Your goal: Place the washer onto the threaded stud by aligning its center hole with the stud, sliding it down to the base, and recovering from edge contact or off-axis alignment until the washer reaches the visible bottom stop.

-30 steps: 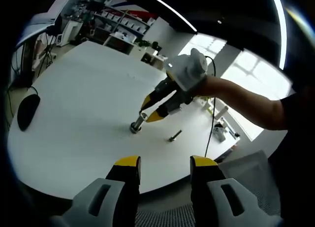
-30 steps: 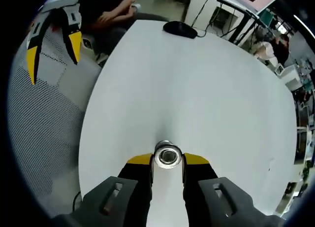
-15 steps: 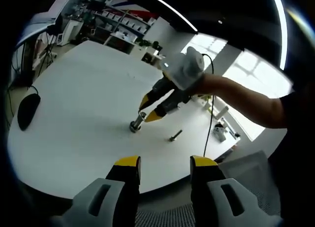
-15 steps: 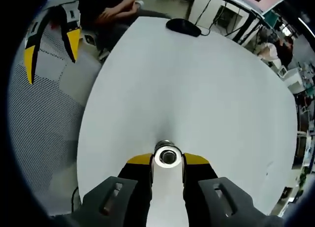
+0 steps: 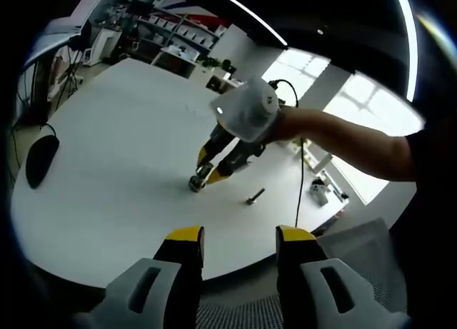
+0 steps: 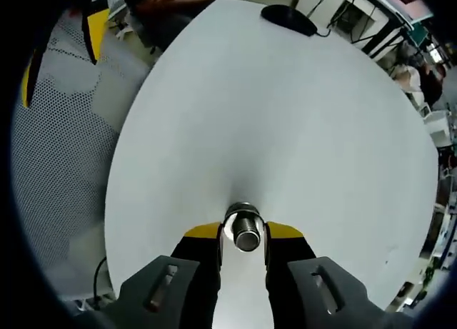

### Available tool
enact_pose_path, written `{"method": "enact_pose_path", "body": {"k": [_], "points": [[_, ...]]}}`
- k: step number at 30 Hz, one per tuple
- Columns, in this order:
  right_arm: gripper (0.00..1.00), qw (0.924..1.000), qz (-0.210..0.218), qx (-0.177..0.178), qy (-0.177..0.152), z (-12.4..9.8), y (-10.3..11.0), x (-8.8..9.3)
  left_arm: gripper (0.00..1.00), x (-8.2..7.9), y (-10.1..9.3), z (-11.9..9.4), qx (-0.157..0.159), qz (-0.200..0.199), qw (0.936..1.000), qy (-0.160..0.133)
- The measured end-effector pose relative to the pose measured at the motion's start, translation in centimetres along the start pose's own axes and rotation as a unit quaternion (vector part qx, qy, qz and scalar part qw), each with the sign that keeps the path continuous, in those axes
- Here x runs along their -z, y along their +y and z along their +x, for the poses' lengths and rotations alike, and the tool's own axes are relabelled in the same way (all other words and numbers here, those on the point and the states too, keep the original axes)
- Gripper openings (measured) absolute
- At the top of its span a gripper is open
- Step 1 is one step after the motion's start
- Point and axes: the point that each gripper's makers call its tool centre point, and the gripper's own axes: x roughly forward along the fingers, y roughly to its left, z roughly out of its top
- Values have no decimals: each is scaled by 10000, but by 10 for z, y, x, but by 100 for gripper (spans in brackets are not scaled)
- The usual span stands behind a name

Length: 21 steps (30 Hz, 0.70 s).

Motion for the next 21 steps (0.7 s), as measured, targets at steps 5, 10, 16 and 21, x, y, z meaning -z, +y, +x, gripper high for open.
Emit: {"method": "enact_pose_path", "body": {"k": [5,10,16,21], "points": [[23,10000,23,-42,19,10,0,3,38,0,0,0,2,-3,10000,0],[23,10000,10,-73,1,15,0,3,38,0,0,0,-2,-7,10000,3],[23,9999,22,-145,-2,17,-1,4,38,0,0,0,-11,-23,10000,-6],[24,9996,60,-277,-12,18,2,6,38,0,0,0,-23,-26,10000,2]]}}
